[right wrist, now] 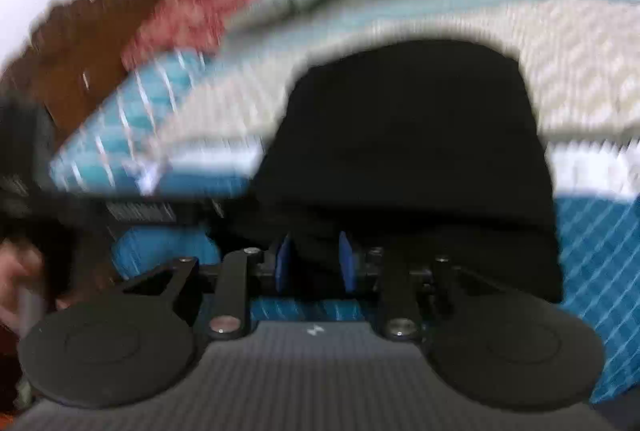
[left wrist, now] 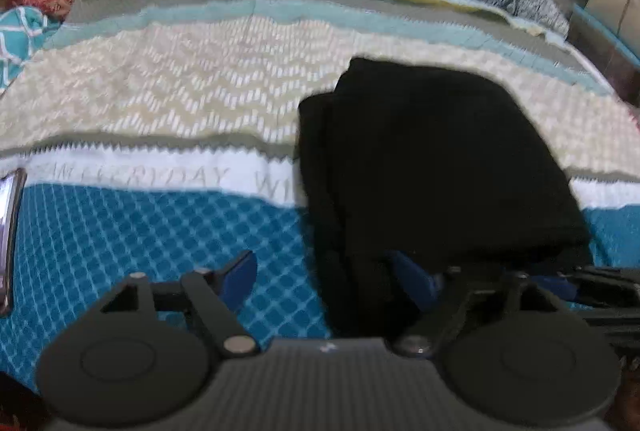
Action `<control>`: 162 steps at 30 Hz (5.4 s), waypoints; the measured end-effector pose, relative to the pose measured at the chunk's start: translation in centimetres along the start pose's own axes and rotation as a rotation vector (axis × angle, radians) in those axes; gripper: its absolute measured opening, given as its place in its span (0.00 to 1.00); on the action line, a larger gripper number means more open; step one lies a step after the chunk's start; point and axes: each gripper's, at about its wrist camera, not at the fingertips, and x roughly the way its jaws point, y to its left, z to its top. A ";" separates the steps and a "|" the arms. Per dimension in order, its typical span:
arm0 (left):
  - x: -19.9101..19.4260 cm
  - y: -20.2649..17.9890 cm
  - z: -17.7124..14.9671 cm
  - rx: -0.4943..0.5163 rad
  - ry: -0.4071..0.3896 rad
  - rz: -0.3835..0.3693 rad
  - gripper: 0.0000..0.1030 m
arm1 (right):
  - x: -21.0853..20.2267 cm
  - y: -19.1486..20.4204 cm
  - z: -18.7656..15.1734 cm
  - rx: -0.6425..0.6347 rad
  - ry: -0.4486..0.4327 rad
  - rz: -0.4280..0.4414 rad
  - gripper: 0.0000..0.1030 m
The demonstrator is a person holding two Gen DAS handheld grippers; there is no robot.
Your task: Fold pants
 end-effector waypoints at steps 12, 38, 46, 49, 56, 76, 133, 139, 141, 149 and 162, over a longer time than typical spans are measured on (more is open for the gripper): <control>-3.9 -1.0 0.4 -0.044 -0.084 0.046 0.74 | -4.7 -2.0 1.0 0.077 -0.161 -0.002 0.32; -5.0 -4.3 -1.7 -0.075 -0.096 0.097 1.00 | -6.0 -4.5 -0.1 0.250 -0.164 -0.044 0.57; -5.5 -5.1 -1.7 -0.032 -0.108 0.133 1.00 | -6.7 -4.4 -0.2 0.245 -0.188 -0.060 0.66; -5.6 -5.1 -1.6 -0.023 -0.097 0.141 1.00 | -6.7 -4.6 -0.2 0.260 -0.194 -0.064 0.69; -5.6 -5.1 -1.4 0.028 -0.090 0.171 1.00 | -7.1 -4.8 -0.2 0.273 -0.218 -0.074 0.72; -4.6 -3.6 -1.1 0.032 -0.062 0.229 1.00 | -7.6 -4.2 -0.5 0.265 -0.233 -0.109 0.83; -1.6 -2.3 -2.9 -0.004 0.045 0.188 1.00 | -4.7 -6.8 -2.0 0.359 -0.047 -0.194 0.83; -1.5 -2.1 -3.0 -0.006 0.054 0.181 1.00 | -4.6 -6.7 -2.0 0.354 -0.046 -0.201 0.83; -1.5 -2.1 -3.0 -0.008 0.056 0.177 1.00 | -4.6 -6.5 -1.9 0.350 -0.048 -0.204 0.83; -1.2 -1.9 -3.0 -0.016 0.071 0.162 1.00 | -4.6 -6.6 -2.0 0.353 -0.049 -0.205 0.83; -1.1 -1.4 -3.0 -0.035 0.086 0.117 1.00 | -5.7 -7.6 -2.2 0.387 -0.063 -0.221 0.83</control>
